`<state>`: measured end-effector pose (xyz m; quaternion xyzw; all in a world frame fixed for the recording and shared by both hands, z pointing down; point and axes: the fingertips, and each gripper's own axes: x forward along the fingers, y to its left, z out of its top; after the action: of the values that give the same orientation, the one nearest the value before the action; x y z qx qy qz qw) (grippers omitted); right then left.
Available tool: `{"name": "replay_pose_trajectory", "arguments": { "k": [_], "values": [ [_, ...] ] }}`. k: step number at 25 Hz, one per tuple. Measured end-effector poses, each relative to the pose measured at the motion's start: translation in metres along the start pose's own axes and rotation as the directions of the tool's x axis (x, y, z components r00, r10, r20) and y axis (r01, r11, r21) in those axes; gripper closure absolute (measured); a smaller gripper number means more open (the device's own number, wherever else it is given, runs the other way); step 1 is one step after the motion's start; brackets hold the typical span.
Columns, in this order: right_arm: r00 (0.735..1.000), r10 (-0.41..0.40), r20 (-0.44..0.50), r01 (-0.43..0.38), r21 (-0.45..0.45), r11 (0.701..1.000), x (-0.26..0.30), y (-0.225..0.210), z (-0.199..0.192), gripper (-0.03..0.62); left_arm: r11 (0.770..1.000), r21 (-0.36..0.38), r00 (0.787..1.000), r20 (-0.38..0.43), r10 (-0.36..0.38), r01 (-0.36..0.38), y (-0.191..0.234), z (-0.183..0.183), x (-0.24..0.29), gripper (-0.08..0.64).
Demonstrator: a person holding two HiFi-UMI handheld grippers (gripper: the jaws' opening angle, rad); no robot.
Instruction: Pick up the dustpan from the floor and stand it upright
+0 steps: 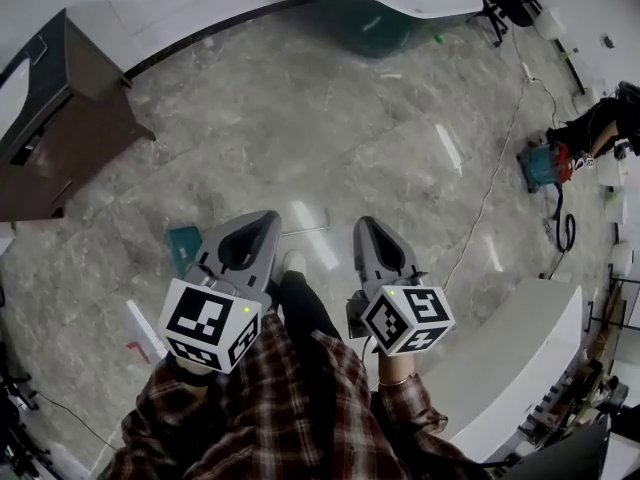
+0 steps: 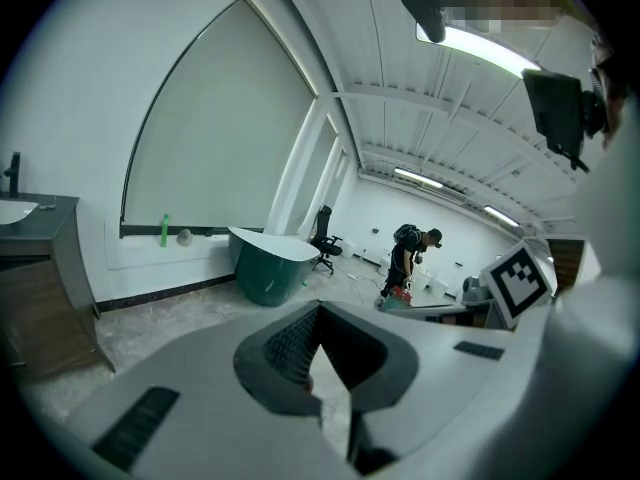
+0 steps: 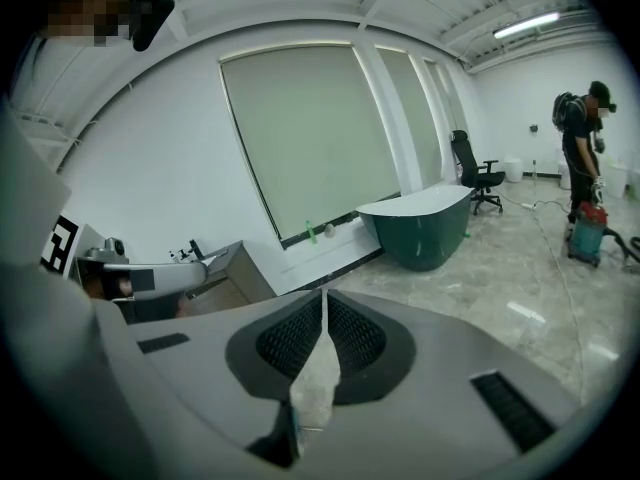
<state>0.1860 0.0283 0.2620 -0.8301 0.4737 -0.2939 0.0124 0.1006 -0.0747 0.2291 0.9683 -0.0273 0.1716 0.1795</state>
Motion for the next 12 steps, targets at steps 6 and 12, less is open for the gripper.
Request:
{"name": "replay_pose_trajectory", "arguments": {
  "k": [6,12],
  "values": [
    [0.999,0.019,-0.040,-0.019,-0.001,1.000,0.010,-0.015,-0.005,0.580,0.999,-0.008,0.999,-0.012,0.038,-0.038,0.005,-0.004,0.024,0.560],
    [0.994,0.028,-0.101,-0.024,0.033,0.999,0.036,-0.036,-0.025,0.561,0.996,0.012,0.995,-0.044,0.090,-0.090,0.029,-0.020,0.045,0.560]
  ]
}}
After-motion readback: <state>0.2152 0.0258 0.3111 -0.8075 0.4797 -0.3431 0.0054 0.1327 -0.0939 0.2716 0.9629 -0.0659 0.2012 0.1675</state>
